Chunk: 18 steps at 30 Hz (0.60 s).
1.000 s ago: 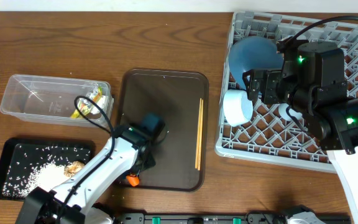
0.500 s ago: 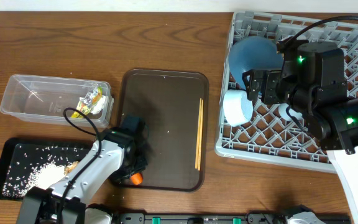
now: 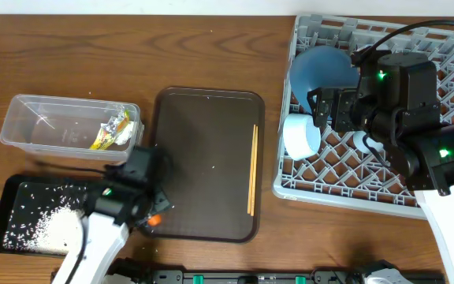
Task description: Sort waste into correct bins and load items into the dishwasher rack
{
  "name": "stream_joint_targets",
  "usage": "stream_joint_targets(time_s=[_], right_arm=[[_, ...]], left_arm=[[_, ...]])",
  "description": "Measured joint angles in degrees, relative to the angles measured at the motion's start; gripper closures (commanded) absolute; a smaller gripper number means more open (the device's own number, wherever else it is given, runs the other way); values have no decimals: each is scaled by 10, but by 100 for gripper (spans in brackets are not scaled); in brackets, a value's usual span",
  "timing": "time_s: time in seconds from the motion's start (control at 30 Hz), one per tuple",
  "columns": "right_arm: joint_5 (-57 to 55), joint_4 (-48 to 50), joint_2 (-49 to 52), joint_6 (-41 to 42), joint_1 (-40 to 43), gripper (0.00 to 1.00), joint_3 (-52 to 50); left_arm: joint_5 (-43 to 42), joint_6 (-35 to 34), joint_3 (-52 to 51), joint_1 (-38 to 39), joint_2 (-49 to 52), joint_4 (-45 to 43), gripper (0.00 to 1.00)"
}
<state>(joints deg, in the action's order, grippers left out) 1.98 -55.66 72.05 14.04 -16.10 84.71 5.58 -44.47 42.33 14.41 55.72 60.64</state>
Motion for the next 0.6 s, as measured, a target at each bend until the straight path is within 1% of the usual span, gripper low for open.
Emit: stream_joint_targets(time_s=[0.13, 0.27, 0.37, 0.53, 0.57, 0.6], right_arm=[[0, 0, 0, 0, 0, 1, 0], [0, 0, 0, 0, 0, 2, 0], [0, 0, 0, 0, 0, 1, 0], [0, -5, 0, 0, 0, 1, 0], [0, -7, 0, 0, 0, 1, 0], [0, -8, 0, 0, 0, 1, 0]], left_arm=[[52, -25, 0, -64, -49, 33, 73], [92, -40, 0, -147, -63, 27, 71], [107, -47, -1, -223, -53, 5, 68], [115, -48, -4, -342, -10, -40, 69], [114, -45, -5, -363, 0, -53, 67], [111, -40, -5, -377, 7, -64, 63]])
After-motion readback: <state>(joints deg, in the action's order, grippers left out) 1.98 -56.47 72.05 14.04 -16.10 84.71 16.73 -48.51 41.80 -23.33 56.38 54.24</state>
